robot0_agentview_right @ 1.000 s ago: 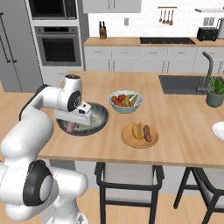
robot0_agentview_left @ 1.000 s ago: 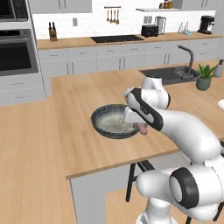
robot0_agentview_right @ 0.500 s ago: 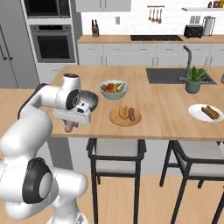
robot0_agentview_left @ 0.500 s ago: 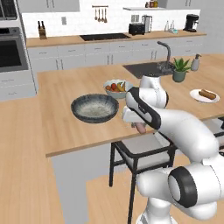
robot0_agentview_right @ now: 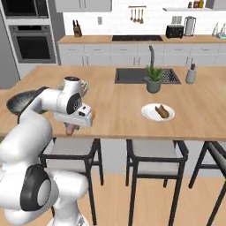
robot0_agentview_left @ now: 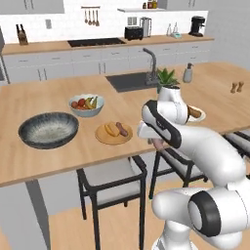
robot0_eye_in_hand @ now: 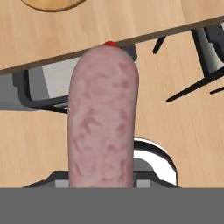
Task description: Place one bun and one sausage from the bowl on each plate.
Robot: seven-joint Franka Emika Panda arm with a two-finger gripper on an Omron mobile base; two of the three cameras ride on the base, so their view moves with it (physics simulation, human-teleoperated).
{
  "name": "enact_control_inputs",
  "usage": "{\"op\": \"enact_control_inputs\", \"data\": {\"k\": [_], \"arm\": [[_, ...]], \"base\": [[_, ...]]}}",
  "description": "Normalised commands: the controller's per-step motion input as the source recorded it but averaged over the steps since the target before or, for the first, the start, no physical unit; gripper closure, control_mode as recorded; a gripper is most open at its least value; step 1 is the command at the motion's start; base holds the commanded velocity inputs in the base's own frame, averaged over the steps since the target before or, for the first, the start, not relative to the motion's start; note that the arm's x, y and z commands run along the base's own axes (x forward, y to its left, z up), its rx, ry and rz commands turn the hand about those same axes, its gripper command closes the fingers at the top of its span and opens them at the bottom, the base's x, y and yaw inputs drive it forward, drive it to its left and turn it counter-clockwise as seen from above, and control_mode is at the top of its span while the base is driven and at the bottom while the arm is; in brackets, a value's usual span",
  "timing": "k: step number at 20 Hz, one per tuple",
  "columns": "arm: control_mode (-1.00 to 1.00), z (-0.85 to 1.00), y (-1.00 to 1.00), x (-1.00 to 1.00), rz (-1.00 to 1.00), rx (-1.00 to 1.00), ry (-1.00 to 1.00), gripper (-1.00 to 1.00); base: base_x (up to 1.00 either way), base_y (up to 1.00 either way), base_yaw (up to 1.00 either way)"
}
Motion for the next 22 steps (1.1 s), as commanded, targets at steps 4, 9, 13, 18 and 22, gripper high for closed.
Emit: {"op": "enact_control_inputs", "data": {"k": [4,9,13,18,22], "arm": [[1.00,0.00,0.00,0.00,0.00,0.00,0.00,1.00],[1.00,0.00,0.00,0.00,0.00,0.00,0.00,1.00],[1.00,0.00,0.00,0.00,0.00,0.00,0.00,1.00],[1.00,0.00,0.00,0.00,0.00,0.00,0.00,1.00],[1.00,0.00,0.00,0.00,0.00,0.00,0.00,1.00]], "base": [[0.48,-0.96,0.00],[0.31,-0.94,0.00],[0.38,-0.76,0.00],[0.36,-0.48,0.03],[0.21,-0.24,0.01]]}}
